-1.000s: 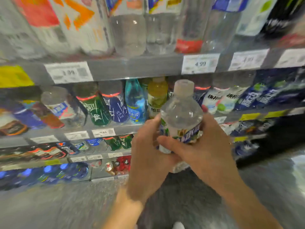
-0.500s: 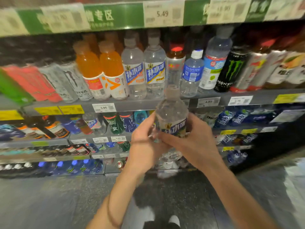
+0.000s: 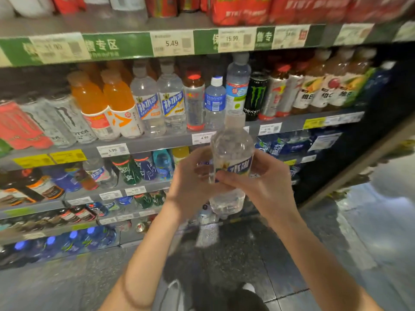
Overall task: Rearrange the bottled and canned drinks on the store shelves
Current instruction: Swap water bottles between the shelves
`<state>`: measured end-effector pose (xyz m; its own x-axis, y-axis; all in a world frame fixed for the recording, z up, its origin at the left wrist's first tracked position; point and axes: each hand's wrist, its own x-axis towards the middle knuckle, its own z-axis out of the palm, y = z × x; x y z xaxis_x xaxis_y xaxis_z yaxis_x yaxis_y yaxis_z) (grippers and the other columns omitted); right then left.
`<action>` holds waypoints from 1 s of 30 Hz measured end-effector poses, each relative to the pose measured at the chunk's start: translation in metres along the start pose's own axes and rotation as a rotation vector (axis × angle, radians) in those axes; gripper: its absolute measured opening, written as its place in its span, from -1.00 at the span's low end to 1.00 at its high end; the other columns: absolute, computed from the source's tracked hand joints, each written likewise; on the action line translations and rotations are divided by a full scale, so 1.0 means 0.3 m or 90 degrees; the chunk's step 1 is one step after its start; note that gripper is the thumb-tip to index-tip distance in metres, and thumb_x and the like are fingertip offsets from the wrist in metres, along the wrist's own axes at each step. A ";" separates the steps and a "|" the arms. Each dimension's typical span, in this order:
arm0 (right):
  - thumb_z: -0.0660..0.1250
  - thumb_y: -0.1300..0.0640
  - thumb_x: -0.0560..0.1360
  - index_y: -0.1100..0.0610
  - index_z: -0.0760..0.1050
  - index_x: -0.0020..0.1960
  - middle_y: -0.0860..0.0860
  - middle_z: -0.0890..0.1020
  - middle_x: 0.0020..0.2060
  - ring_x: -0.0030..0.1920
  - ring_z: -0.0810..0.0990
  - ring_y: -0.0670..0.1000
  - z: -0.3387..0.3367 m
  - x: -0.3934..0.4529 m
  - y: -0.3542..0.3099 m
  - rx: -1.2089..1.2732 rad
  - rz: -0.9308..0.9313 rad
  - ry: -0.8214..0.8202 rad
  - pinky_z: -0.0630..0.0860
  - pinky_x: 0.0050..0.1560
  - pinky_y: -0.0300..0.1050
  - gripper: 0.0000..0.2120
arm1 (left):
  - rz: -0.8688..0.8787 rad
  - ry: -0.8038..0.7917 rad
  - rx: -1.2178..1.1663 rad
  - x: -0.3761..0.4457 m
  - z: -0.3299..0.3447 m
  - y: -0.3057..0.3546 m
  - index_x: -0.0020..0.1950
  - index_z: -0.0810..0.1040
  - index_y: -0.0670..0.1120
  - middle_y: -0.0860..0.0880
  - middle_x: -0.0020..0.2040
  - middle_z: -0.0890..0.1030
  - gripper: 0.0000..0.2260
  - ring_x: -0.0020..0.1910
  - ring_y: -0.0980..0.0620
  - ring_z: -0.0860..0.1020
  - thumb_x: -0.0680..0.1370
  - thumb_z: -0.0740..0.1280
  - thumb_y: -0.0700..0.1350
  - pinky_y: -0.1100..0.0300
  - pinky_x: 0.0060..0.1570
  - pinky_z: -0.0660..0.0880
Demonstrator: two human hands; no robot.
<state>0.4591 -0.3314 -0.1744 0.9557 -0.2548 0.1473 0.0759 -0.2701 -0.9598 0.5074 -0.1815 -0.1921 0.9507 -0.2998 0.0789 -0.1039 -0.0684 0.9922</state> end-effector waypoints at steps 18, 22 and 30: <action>0.66 0.01 0.20 -0.16 0.66 -0.07 -0.25 0.72 -0.22 -0.14 0.68 -0.22 -0.841 0.223 0.275 -0.017 0.006 -0.053 0.61 -0.10 -0.20 -0.65 | 0.052 0.034 0.036 0.216 0.870 0.015 0.26 0.58 0.02 0.13 0.05 0.72 -0.44 0.01 0.19 0.65 0.35 0.57 -0.37 0.24 -0.03 0.59; 0.67 -0.06 0.19 -0.18 0.65 -0.03 -0.30 0.71 -0.20 -0.09 0.68 -0.25 -1.031 0.290 0.346 -0.030 0.021 -0.084 0.61 -0.03 -0.26 -0.61 | 0.034 0.057 0.035 0.266 1.067 0.000 0.33 0.57 -0.04 0.10 0.10 0.71 -0.41 0.06 0.12 0.65 0.35 0.59 -0.35 0.22 0.00 0.59; 0.70 0.07 0.17 -0.09 0.67 0.08 -0.25 0.73 -0.12 -0.05 0.70 -0.20 -1.181 0.364 0.449 0.021 0.043 -0.121 0.60 -0.03 -0.20 -0.50 | 0.008 0.092 0.035 0.323 1.231 -0.055 0.30 0.58 -0.05 -0.01 0.10 0.70 -0.42 0.07 0.06 0.65 0.32 0.59 -0.34 0.17 0.05 0.59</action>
<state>0.4731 -0.7245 -0.2030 0.9951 -0.0910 0.0377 0.0160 -0.2277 -0.9736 0.4934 -0.5608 -0.2363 0.9808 -0.1617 0.1086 -0.1285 -0.1179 0.9847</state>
